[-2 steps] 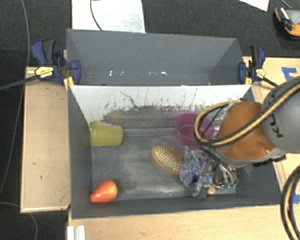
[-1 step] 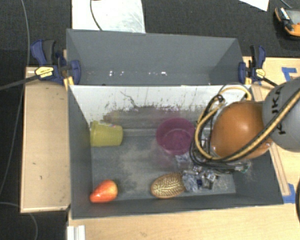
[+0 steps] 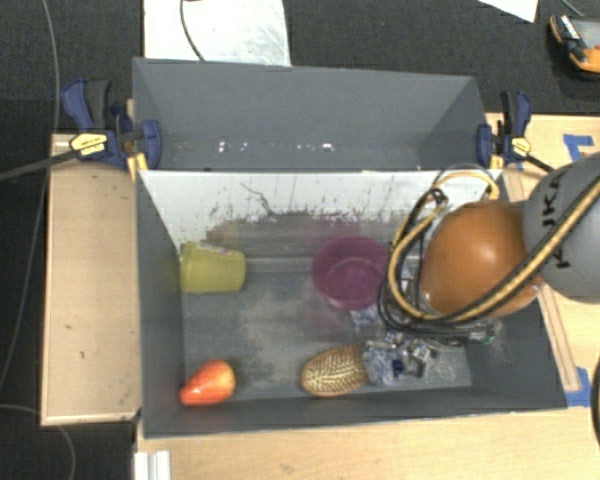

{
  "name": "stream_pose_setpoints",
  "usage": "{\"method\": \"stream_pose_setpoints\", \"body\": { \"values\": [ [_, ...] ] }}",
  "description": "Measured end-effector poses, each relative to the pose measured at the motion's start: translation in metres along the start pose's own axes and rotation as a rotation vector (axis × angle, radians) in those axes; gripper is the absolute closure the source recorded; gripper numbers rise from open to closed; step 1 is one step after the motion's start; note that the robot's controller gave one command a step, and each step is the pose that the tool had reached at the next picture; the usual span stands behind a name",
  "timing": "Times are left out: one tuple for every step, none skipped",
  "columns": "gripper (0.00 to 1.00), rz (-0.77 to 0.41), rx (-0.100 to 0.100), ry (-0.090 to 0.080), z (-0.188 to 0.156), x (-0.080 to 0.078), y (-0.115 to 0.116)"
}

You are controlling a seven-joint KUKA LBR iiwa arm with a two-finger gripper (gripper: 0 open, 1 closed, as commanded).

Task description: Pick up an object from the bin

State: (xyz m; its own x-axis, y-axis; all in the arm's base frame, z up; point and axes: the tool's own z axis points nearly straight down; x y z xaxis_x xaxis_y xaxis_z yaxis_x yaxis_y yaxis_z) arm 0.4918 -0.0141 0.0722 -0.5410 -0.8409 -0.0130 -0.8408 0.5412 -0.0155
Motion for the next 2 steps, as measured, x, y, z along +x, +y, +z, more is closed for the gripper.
{"method": "stream_pose_setpoints", "body": {
  "values": [
    [1.0, 0.003, 0.0, -0.001, 0.0, 0.0, 0.0],
    [1.0, 0.002, -0.01, 0.004, -0.026, 0.0, 0.003]
  ]
}}
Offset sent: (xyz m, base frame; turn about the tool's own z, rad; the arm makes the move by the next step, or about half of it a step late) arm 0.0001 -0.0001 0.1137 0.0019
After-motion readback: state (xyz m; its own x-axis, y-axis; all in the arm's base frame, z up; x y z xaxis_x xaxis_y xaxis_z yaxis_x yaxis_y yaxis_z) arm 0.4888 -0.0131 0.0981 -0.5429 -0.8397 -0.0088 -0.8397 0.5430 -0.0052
